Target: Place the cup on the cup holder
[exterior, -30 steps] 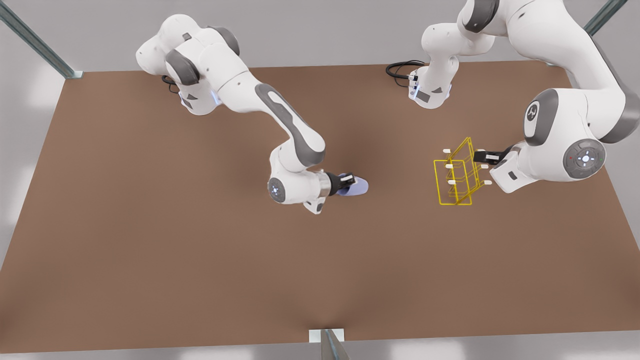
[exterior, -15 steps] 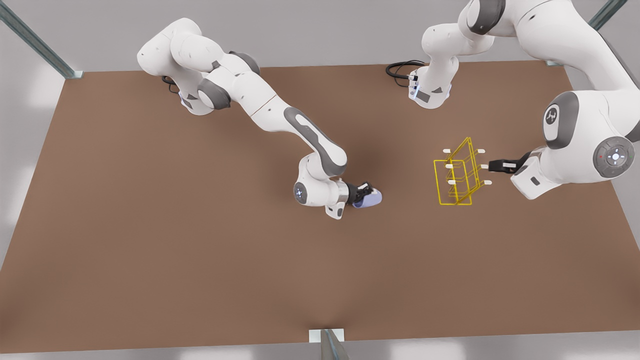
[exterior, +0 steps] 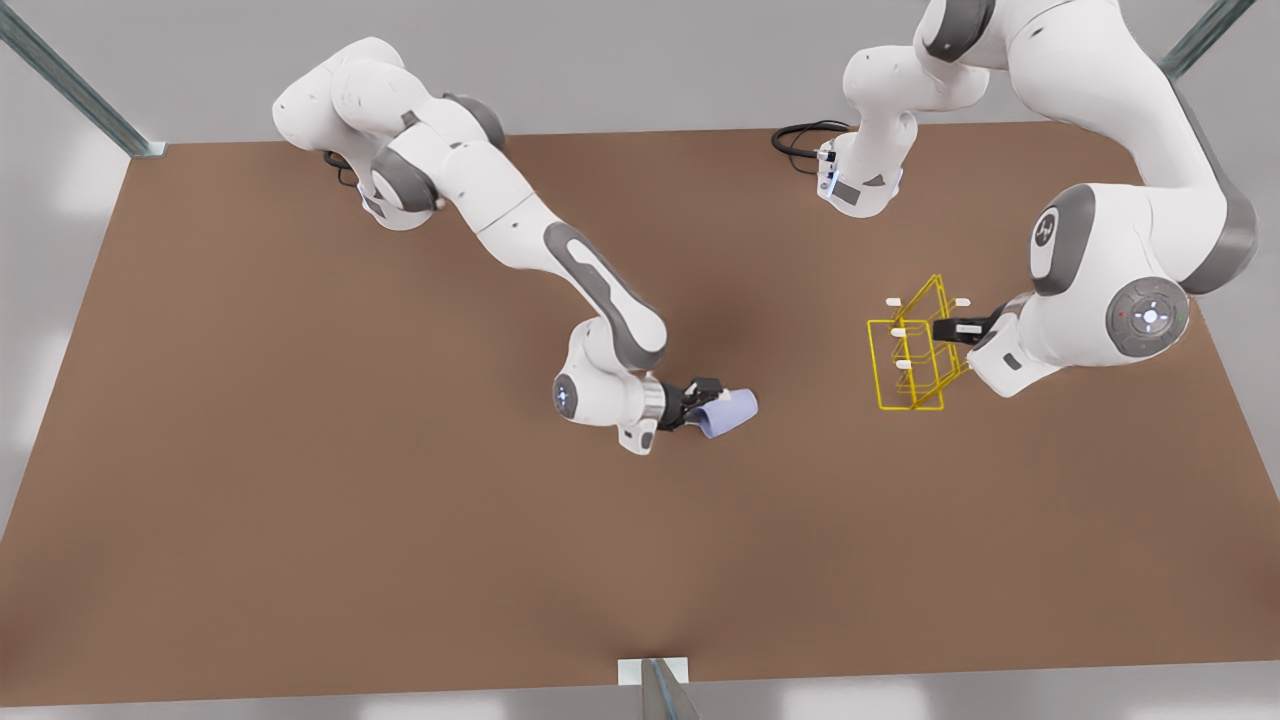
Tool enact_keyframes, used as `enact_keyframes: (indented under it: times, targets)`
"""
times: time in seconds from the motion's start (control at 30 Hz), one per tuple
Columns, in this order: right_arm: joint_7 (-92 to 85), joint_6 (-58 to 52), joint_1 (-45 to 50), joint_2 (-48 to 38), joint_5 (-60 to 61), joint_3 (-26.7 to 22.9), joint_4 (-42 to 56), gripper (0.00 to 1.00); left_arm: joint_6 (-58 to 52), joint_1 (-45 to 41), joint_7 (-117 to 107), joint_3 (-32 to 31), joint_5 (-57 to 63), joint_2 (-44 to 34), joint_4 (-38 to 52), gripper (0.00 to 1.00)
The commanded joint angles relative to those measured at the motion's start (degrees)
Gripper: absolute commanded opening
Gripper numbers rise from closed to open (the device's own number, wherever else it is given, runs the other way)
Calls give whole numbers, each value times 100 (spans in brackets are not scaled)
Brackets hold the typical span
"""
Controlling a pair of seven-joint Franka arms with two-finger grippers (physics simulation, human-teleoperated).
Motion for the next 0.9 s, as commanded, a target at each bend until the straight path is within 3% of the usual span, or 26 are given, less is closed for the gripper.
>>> enact_keyframes:
  times: [0.0,0.1,0.17,0.23,0.27,0.33,0.37,0.43,0.5,0.57,0.67,0.87]
  targets:
    - [-660,-20,-90,-178,0,2,-219,100,30,-266,-3377,-4,-273,-15,-126,100]
    - [-888,-757,-625,-933,-157,2,-1211,100,934,-873,-5751,-21,-739,-297,-935,100]
    - [-818,-2127,-1354,-1285,-1018,-173,-1432,100,2206,-1153,-7426,-21,-757,-288,-1750,100]
    - [-739,-4607,-1434,-1742,-2547,-1483,-1335,100,4335,-1418,-10926,-21,-757,134,-2271,100]
    - [-721,-5301,-1593,-1971,-3760,-1598,-1125,100,4986,-1409,-12439,-21,-748,362,-2297,100]
    - [491,-5540,-1584,-2990,-5799,-1721,-1107,100,6744,-1479,-14004,-21,-783,459,-2833,100]
    - [1457,-5715,-1400,-3474,-6591,-1660,-1168,100,6999,-1453,-14128,-21,-871,512,-2833,100]
    - [2390,-6278,-1417,-4493,-7532,-948,-1177,100,7052,-1435,-15217,-12,-924,512,-2904,100]
    - [2408,-6471,-1610,-4924,-7541,-781,-1292,100,7210,-1409,-15938,-4,-924,494,-2912,100]
    - [2654,-6594,-1628,-5082,-7673,-781,-1300,100,7272,-1409,-17037,5,-915,477,-3053,100]
    - [2794,-6709,-1689,-5109,-7796,-781,-1283,100,8335,-1409,-17749,5,-924,424,-3923,100]
    - [2821,-6788,-1654,-5065,-7813,-798,-1239,100,8608,-1681,-18015,5,-1047,556,-4098,100]
